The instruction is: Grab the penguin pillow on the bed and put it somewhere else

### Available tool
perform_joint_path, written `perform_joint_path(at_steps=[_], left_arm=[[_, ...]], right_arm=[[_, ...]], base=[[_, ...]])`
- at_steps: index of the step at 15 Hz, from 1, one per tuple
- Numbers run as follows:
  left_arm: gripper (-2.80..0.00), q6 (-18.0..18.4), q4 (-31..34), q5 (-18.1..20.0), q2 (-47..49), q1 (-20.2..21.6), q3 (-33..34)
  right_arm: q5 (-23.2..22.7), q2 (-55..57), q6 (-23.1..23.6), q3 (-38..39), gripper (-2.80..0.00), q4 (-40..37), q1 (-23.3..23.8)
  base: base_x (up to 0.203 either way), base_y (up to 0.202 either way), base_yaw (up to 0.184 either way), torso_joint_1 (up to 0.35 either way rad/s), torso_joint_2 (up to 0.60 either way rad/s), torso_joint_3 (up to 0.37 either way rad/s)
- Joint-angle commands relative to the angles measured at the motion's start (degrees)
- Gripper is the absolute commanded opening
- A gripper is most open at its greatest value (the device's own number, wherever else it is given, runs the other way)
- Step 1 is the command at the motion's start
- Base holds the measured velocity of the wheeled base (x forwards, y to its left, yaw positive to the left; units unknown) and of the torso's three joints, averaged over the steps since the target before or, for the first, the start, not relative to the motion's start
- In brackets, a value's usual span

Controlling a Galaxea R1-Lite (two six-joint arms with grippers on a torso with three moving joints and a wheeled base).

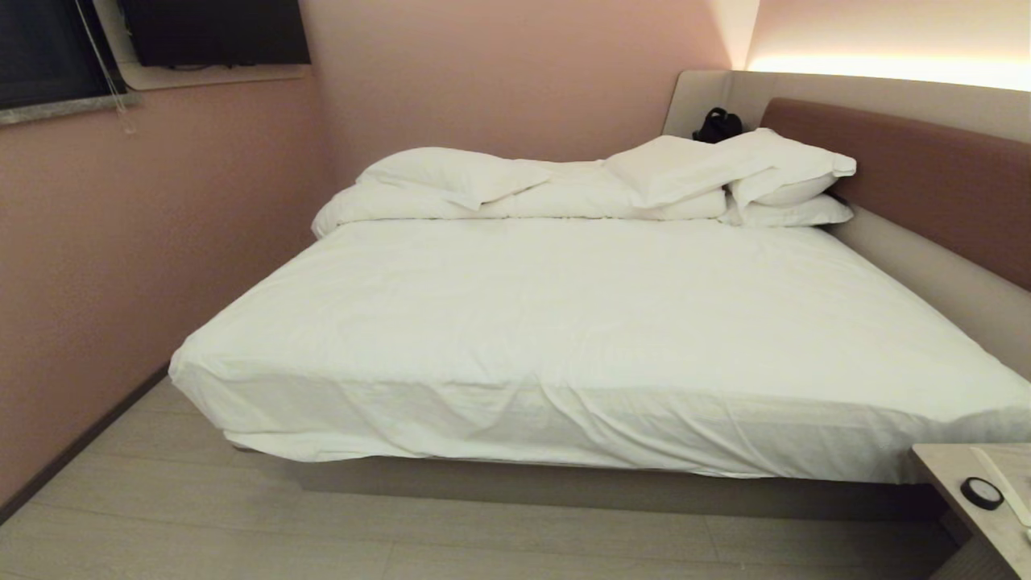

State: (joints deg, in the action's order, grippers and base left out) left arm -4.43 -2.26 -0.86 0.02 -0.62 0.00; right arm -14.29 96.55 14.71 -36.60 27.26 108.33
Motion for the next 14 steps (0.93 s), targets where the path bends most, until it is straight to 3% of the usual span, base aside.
perform_joint_path(at_steps=[1, 8, 14], left_arm=[[-2.80, -0.1, 0.0, 0.0, 0.0, 0.0, 0.0], [-2.80, -0.1, 0.0, 0.0, 0.0, 0.0, 0.0], [-2.80, -0.1, 0.0, 0.0, 0.0, 0.0, 0.0]], right_arm=[[-0.1, 1.9, 0.2, 0.0, -2.80, 1.8, 0.8], [-0.1, 10.6, 0.3, -0.2, -2.80, 11.4, 0.9], [-0.2, 12.1, 0.5, -0.3, -2.80, 11.8, 0.8]], base=[[0.000, 0.000, 0.000, 0.000, 0.00, 0.000], [0.000, 0.000, 0.000, 0.000, 0.00, 0.000], [0.000, 0.000, 0.000, 0.000, 0.00, 0.000]])
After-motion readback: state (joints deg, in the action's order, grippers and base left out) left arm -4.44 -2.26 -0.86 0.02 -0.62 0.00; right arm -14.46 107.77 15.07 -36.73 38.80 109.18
